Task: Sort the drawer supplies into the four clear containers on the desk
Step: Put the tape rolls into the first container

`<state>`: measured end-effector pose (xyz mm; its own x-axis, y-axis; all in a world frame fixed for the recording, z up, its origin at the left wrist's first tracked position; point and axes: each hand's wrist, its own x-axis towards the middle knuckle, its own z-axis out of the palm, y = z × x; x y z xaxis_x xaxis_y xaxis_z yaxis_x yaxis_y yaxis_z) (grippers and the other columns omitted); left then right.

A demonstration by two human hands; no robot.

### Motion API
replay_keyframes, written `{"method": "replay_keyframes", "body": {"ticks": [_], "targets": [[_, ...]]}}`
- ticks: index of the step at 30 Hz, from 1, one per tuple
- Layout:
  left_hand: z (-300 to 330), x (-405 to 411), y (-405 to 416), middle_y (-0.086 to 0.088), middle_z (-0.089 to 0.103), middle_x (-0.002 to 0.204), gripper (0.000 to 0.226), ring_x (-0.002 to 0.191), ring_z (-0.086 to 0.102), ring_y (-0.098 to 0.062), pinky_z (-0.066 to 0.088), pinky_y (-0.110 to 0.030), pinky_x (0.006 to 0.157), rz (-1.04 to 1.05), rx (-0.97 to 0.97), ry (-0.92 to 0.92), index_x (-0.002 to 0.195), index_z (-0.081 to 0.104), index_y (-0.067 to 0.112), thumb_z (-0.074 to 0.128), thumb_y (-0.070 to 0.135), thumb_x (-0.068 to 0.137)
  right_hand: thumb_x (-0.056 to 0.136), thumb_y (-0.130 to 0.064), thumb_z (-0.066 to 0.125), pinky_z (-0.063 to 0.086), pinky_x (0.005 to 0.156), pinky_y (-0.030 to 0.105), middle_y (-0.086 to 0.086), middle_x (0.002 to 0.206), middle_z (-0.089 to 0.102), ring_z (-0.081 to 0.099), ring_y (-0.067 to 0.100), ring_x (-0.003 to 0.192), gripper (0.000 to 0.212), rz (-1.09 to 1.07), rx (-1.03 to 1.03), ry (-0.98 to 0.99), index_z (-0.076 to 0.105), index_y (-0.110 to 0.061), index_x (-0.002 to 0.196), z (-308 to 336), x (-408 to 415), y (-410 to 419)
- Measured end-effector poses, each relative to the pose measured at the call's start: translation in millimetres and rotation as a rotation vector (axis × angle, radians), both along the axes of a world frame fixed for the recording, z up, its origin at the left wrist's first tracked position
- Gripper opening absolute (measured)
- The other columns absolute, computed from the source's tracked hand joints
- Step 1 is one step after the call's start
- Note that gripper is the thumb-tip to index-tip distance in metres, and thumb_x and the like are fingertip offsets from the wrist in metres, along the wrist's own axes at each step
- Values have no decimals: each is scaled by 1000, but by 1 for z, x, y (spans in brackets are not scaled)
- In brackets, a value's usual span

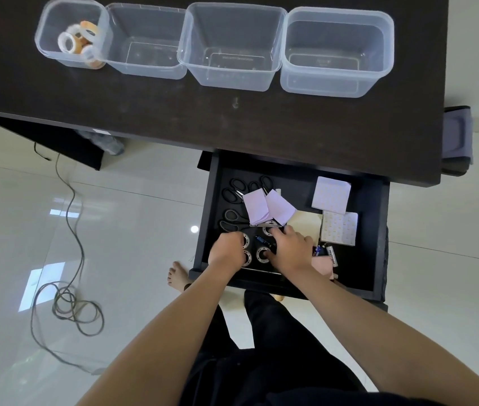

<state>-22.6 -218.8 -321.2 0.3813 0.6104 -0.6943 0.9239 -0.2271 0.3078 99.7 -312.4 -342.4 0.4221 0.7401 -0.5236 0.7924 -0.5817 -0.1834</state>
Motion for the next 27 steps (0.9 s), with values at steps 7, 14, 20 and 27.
{"method": "replay_keyframes", "body": {"ticks": [7,14,20,27], "targets": [[6,-1,0,-9,65,93,18,83,62,-31,46,-29,63,49,-13,-58,94,62,12,54,5,79,82,-20,56,27,77,35,5,103,63,61,31,89,35,-11,52,42,53,-21,117,1,0,0],[17,-1,-1,-10,65,92,18,81,63,-29,49,-32,62,13,25,-63,96,63,10,55,5,81,83,-23,61,30,73,30,0,89,66,62,25,89,25,-110,200,222,61,-22,108,10,6,-13],[33,-7,4,-10,67,95,19,84,63,-28,48,-30,66,26,21,-106,97,65,11,56,7,80,82,-12,62,51,73,33,2,87,61,58,20,80,26,-191,262,426,66,-17,107,29,7,-16],[62,-22,23,-9,67,97,25,91,63,-28,48,-29,70,-4,67,-245,103,65,13,52,8,83,90,-10,57,52,71,29,0,80,66,63,19,75,18,-302,422,479,64,-15,106,61,-20,10]]}}
